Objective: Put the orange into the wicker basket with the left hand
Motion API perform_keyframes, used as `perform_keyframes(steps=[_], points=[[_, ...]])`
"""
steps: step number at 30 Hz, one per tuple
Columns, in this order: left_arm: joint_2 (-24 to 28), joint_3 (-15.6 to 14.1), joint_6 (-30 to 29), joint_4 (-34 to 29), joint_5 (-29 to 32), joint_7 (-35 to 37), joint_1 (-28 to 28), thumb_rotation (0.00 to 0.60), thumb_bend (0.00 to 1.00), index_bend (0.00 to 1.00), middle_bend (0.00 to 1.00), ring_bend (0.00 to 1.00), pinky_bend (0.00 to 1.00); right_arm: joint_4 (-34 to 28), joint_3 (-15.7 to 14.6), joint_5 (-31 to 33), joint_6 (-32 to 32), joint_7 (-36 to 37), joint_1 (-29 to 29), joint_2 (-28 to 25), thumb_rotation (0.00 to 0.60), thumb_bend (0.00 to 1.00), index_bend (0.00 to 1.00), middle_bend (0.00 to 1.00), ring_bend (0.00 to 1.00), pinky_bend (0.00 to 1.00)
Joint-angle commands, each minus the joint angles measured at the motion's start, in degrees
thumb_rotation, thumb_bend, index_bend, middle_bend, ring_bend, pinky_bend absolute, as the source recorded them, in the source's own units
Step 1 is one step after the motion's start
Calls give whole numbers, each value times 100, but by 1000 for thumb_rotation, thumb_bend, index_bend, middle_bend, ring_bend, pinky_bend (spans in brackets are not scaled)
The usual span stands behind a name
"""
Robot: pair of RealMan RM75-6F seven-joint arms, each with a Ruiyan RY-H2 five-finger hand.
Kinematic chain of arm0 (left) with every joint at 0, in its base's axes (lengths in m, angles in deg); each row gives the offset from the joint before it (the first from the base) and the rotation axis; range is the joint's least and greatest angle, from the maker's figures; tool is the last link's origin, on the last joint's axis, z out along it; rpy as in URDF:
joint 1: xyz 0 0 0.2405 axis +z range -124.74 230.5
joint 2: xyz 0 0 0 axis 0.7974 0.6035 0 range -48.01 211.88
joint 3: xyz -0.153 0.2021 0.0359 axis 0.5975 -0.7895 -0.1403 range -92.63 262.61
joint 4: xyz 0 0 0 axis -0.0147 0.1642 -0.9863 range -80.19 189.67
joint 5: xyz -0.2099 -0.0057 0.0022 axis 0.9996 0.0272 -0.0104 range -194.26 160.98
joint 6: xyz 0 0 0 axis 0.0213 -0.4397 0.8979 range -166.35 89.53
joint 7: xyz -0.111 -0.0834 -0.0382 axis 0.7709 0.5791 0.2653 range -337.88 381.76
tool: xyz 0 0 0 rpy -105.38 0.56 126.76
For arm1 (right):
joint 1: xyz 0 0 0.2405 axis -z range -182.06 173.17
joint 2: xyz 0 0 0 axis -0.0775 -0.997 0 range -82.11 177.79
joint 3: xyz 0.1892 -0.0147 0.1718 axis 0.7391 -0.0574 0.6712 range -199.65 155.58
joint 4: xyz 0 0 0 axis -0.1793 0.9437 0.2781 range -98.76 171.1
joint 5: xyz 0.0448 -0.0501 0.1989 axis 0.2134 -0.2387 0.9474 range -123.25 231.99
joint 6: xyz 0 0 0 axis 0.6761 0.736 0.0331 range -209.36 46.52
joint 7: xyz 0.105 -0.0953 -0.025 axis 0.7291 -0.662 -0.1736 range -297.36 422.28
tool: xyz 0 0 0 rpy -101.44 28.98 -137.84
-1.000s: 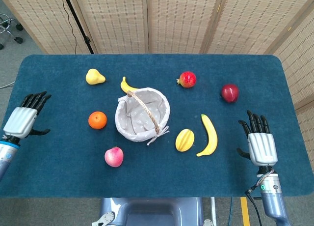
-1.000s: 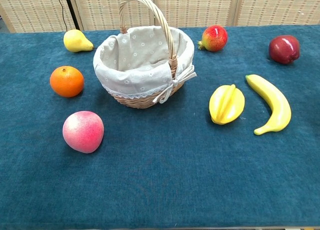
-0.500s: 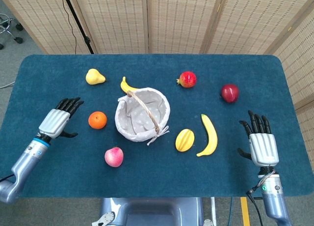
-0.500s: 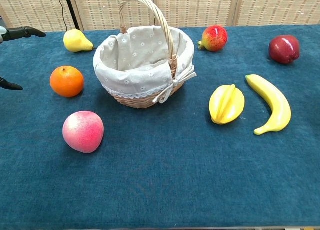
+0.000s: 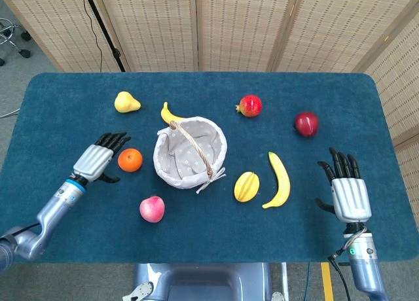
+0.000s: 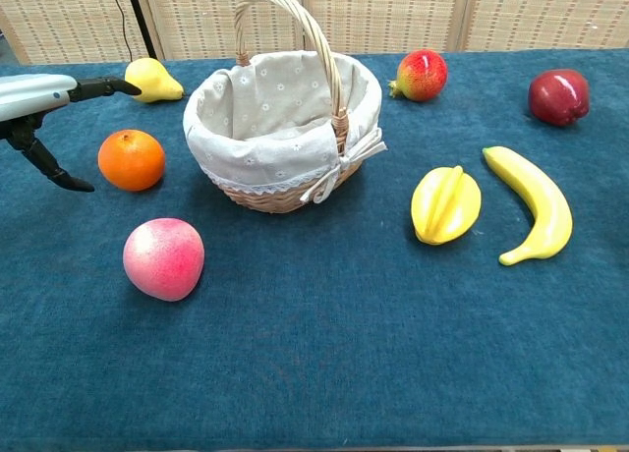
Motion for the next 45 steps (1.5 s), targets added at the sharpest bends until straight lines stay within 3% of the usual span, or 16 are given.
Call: perform_keyframes(steps=[1, 8, 11, 14, 16, 19, 21, 27, 32, 45], points=[[-229, -2, 132, 219, 32, 55, -134, 600, 46, 0, 0, 0, 8, -42, -22, -62, 6, 30, 9, -28, 600, 0, 217, 0, 0, 0], [-587, -48, 200, 627, 15, 209, -274, 600, 46, 0, 0, 0, 10, -122, -70, -195, 57, 61, 42, -64, 600, 0, 222, 0, 0, 0], [-801, -17, 84, 884, 18, 276, -295, 600, 50, 51, 1, 13, 86, -148, -73, -215, 60, 115, 53, -80, 600, 0, 223, 0, 0, 0], [-1026, -11, -87, 1175, -19, 320, -296, 600, 99, 239, 107, 154, 236, -172, -78, -246, 59, 165, 58, -98, 600, 0, 225, 0, 0, 0], [-1170, -15, -196, 1374, -34, 287, -283, 600, 169, 434, 292, 310, 331, -195, -83, -274, 58, 213, 63, -116, 600, 0, 226, 0, 0, 0], [-1367, -13, -331, 1613, -26, 367, -250, 600, 254, 644, 489, 453, 459, -227, -91, -329, 80, 251, 75, -142, 600, 0, 227, 0, 0, 0], [-1437, -21, -372, 1707, -21, 403, -233, 600, 296, 693, 542, 496, 498, -244, -94, -355, 95, 271, 83, -153, 600, 0, 229, 0, 0, 0], [-1471, -55, -389, 1804, -2, 444, -220, 600, 325, 699, 593, 538, 533, -251, -92, -395, 124, 337, 106, -172, 600, 0, 231, 0, 0, 0], [-1179, 19, -736, 1467, -58, 417, -183, 600, 327, 700, 593, 539, 533, -240, -86, -373, 103, 365, 111, -174, 600, 0, 233, 0, 0, 0], [293, 511, -1429, -655, 44, -301, -97, 600, 328, 697, 593, 539, 533, -205, -72, -259, -28, 336, 73, -122, 600, 0, 232, 0, 0, 0]])
